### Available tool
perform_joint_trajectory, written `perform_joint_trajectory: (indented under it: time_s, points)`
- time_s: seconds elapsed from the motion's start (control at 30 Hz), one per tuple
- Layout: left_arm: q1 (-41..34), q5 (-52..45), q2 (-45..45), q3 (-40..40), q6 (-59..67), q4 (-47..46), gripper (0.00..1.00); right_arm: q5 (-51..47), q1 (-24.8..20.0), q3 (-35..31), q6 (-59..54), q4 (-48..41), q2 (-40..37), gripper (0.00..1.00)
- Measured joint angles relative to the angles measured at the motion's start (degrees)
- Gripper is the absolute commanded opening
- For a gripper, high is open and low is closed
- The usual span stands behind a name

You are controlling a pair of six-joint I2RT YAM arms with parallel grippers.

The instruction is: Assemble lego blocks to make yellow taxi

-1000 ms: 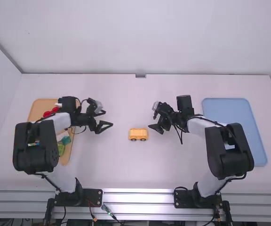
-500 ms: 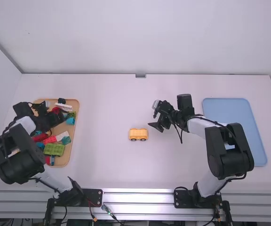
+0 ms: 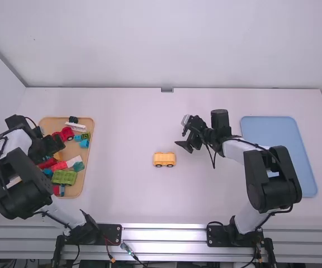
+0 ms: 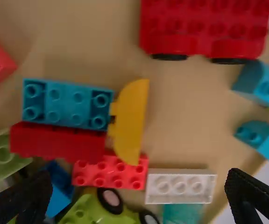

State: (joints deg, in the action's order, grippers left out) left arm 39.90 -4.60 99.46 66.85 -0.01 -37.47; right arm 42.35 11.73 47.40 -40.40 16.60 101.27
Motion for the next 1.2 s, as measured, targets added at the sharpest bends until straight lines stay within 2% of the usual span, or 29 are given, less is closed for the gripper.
perform_joint_trajectory:
  time_s: [0.13,0.17,0.23,0.27,0.33,0.53,0.7,0.87,1.2]
  points:
    - [-0.1,0.8,0.1,0.0,2.6,-0.8,1.00,-0.8,0.0,0.0,1.6,1.2,0.0,0.99]
    - [-0.1,0.8,0.3,0.0,3.1,-0.5,0.97,-0.9,0.0,0.0,1.8,1.3,0.0,0.99]
    - [-0.5,0.9,0.9,0.0,3.7,0.1,0.89,-1.0,0.0,0.0,2.1,1.3,0.0,0.99]
    - [-0.9,0.9,1.6,0.0,4.3,0.4,0.78,-1.0,0.0,0.0,2.3,1.3,0.0,0.99]
    - [-1.7,0.9,2.4,0.0,4.7,0.8,0.72,-1.0,0.0,0.0,2.5,1.2,0.0,0.99]
    - [-3.8,1.8,2.6,0.0,3.9,2.6,0.68,-1.8,0.0,0.0,2.7,1.2,0.0,0.99]
    - [-3.8,5.4,2.6,-0.5,0.8,2.8,0.70,-2.2,0.0,0.0,2.7,1.2,0.0,0.99]
    - [-3.8,7.3,2.6,-2.1,-0.7,6.1,0.64,-2.3,0.0,0.0,2.8,1.2,0.0,0.99]
    - [-3.8,7.2,2.6,-4.2,-1.7,10.1,0.59,-2.3,0.0,0.0,2.6,1.2,0.0,0.99]
